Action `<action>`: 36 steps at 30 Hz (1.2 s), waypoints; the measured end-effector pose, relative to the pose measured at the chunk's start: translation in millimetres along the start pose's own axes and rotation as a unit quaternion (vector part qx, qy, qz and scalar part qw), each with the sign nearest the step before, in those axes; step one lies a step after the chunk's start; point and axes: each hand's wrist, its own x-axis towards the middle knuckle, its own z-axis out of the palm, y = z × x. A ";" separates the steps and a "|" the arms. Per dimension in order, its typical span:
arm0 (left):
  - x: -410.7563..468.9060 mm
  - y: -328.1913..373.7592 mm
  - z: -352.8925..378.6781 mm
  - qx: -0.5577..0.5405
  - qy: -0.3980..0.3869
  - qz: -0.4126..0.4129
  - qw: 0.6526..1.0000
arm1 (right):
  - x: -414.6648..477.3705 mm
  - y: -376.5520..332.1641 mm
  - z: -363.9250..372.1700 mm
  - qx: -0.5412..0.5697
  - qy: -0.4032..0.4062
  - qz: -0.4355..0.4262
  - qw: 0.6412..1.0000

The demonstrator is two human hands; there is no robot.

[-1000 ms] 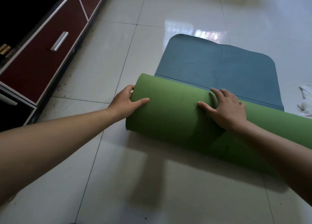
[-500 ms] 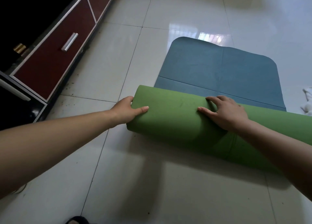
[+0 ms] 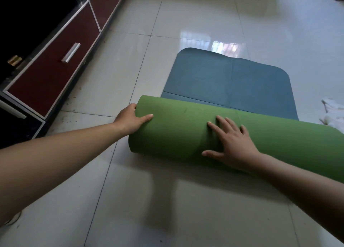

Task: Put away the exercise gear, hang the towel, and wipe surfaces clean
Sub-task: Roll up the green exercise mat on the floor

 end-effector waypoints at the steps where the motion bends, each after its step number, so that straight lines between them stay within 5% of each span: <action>1: -0.8 0.9 2.3 0.017 0.008 0.005 1.000 | -1.2 1.4 4.0 -0.012 -0.002 -0.002 1.000; 5: -11.3 11.1 13.2 0.169 0.100 0.149 0.969 | 5.1 6.7 8.9 -0.031 0.005 -0.005 0.999; 9: -23.8 27.7 32.7 0.331 -0.017 0.309 0.891 | 15.2 13.6 1.5 -0.021 0.033 0.009 0.999; 14: -32.4 50.7 62.6 0.407 -0.067 0.334 0.848 | 39.5 24.1 -11.5 0.052 0.077 0.104 0.990; 25: -8.0 56.4 66.8 0.397 -0.089 0.335 0.850 | 25.9 54.2 1.6 -0.012 0.018 0.019 1.000; 31: -5.9 26.9 35.8 0.263 0.008 0.278 0.924 | 31.6 55.0 -0.5 -0.014 0.049 0.029 0.998; 36: -11.8 2.5 27.3 0.183 0.048 0.246 0.951 | 32.6 52.0 3.5 -0.023 0.051 0.032 0.998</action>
